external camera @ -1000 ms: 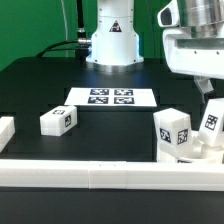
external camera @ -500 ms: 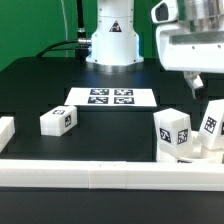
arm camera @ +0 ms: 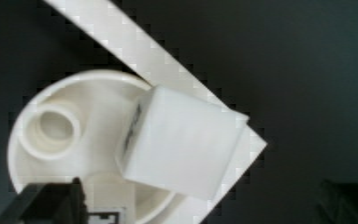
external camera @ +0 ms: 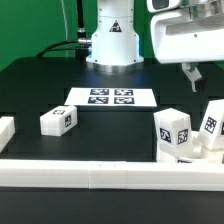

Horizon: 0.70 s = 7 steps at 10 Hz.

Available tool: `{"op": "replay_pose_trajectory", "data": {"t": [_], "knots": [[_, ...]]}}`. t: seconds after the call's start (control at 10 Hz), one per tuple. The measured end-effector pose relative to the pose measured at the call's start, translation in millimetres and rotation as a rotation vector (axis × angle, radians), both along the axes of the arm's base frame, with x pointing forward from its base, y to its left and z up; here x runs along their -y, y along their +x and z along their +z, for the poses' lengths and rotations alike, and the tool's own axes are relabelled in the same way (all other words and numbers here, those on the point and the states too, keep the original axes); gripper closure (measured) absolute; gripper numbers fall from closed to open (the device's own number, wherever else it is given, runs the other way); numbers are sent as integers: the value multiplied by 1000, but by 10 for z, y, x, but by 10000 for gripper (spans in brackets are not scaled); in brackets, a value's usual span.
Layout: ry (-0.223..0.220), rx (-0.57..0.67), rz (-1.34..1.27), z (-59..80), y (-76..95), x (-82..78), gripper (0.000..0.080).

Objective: Assemble stool

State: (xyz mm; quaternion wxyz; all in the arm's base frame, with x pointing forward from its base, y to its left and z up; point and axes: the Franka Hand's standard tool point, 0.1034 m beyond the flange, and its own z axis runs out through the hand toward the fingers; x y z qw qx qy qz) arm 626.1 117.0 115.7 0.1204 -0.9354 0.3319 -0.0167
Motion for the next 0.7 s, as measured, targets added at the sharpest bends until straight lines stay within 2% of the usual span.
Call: {"op": "replay_pose_trajectory", "data": {"t": [0.1, 0.3, 0.7], "knots": [[-42, 15, 152, -13, -26, -35, 150], [-85, 61, 391, 20, 0, -42, 150], [-116, 121, 706, 13, 0, -27, 150]]}}
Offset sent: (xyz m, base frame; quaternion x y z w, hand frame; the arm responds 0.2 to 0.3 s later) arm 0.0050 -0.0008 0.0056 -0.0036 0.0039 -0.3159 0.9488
